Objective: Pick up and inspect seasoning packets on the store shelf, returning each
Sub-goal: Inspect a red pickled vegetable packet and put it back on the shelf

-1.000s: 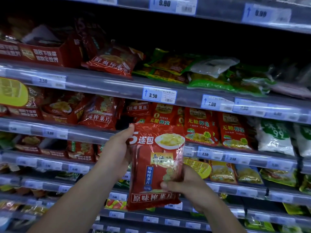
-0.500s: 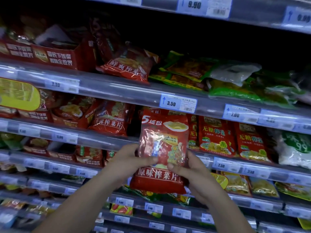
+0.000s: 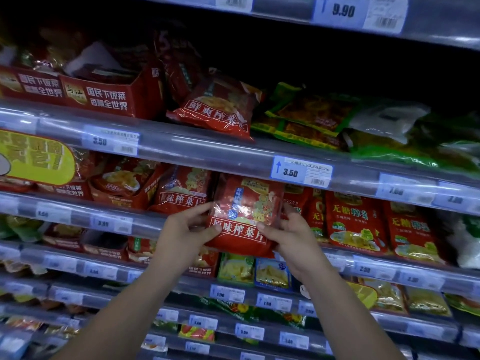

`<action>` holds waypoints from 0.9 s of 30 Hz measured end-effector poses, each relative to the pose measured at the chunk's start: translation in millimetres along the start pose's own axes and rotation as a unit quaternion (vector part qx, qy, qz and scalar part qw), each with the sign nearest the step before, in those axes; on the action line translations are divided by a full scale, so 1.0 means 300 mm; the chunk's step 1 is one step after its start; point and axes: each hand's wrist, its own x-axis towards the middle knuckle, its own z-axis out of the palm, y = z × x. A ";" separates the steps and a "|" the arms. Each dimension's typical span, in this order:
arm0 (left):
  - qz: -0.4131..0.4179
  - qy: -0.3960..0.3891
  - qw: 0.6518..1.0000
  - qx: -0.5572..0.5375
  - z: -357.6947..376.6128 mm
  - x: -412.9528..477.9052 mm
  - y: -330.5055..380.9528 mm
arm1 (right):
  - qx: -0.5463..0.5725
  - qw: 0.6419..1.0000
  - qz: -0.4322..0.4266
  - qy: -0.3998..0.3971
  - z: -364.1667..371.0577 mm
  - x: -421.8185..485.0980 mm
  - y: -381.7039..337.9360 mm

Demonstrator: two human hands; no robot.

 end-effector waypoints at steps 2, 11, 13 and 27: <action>0.023 0.028 0.999 0.035 -0.034 0.025 0.005 | 0.002 1.000 -0.003 0.011 0.017 0.028 -0.005; 0.123 -0.024 0.977 0.174 -0.080 0.061 0.023 | -0.041 0.993 -0.028 0.111 0.069 0.151 -0.063; 0.132 -0.029 0.972 0.190 -0.069 0.065 0.027 | -0.105 0.988 -0.029 0.105 0.081 0.177 -0.061; 0.200 -0.072 0.927 0.309 0.061 0.071 -0.031 | -0.322 0.912 -0.028 0.251 -0.158 0.078 -0.085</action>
